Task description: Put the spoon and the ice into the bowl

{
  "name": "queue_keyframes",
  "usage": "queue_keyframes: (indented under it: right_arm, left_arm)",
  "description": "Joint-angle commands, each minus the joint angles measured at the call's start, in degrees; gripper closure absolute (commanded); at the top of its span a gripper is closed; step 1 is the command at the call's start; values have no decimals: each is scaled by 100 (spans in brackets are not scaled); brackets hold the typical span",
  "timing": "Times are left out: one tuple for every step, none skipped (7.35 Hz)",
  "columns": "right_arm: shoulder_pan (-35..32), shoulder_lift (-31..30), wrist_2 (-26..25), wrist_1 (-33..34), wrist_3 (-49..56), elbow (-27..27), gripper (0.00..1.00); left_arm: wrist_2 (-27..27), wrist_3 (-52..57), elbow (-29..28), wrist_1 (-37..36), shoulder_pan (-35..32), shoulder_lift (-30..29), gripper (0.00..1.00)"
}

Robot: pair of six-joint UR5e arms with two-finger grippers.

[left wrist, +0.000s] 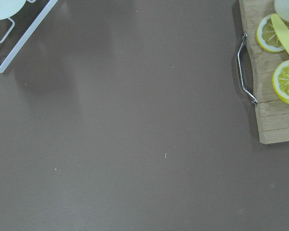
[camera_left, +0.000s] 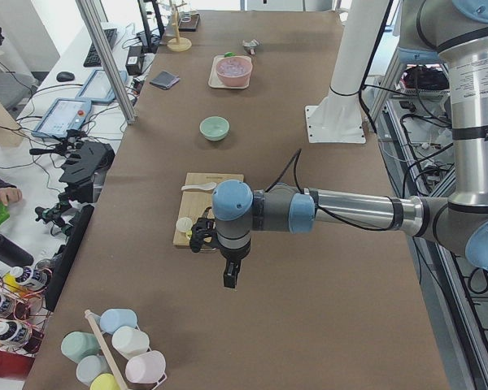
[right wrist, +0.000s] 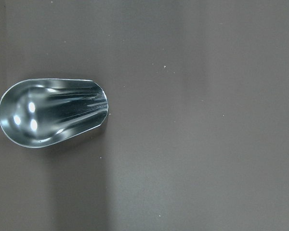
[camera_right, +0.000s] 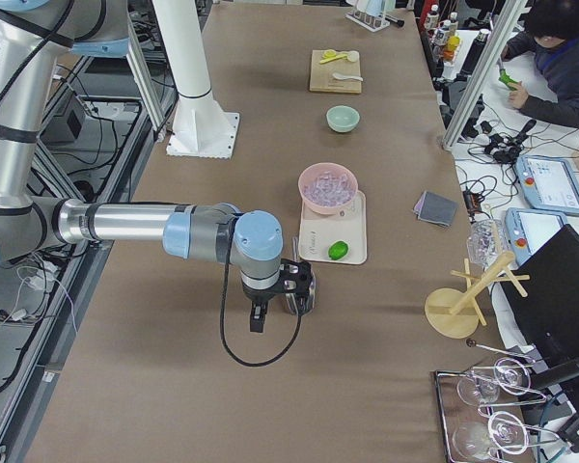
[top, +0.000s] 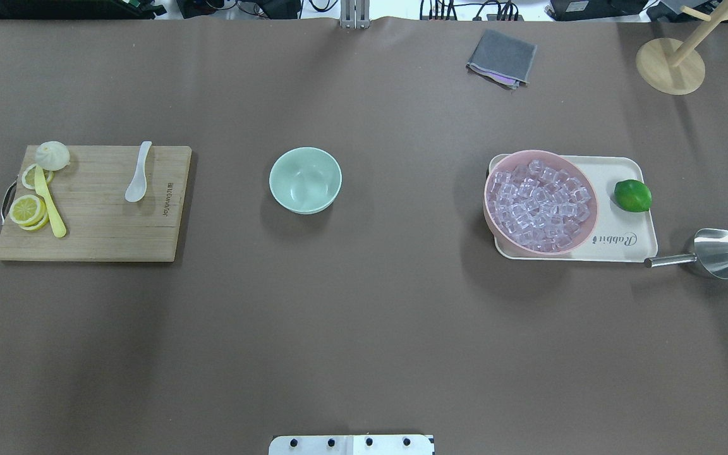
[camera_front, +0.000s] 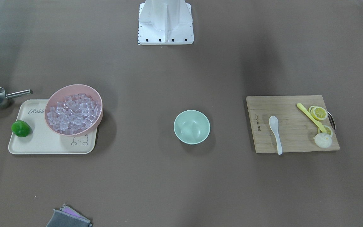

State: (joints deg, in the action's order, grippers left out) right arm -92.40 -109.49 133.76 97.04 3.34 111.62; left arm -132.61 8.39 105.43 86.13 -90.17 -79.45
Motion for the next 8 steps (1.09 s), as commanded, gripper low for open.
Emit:
queue_keyframes:
  right_arm:
    - [-6,-2,18,-105,-9,0,0]
    - [2,7,35,-185,-9,0,0]
    - [2,-11,53,-664,-9,-8,0]
    - [2,-19,53,-1234,-9,-26,0]
    - [2,-20,62,-1727,-52,-26,0]
    - [2,-11,62,-2045,-70,-17,0]
    - [2,15,62,-2449,-96,-17,0]
    - [2,59,71,-2879,-97,-9,0]
  left_arm:
    - [-10,13,30,9,0,0,1]
    - [-10,14,91,9,0,0,1]
    - [-1,14,135,9,0,0,1]
    - [-1,-21,136,9,0,-17,1]
    - [-10,-30,153,9,0,-87,1]
    - [-10,-30,258,18,0,-123,1]
    - [-10,-22,337,174,0,-184,1]
    - [-10,-30,268,698,0,-176,1]
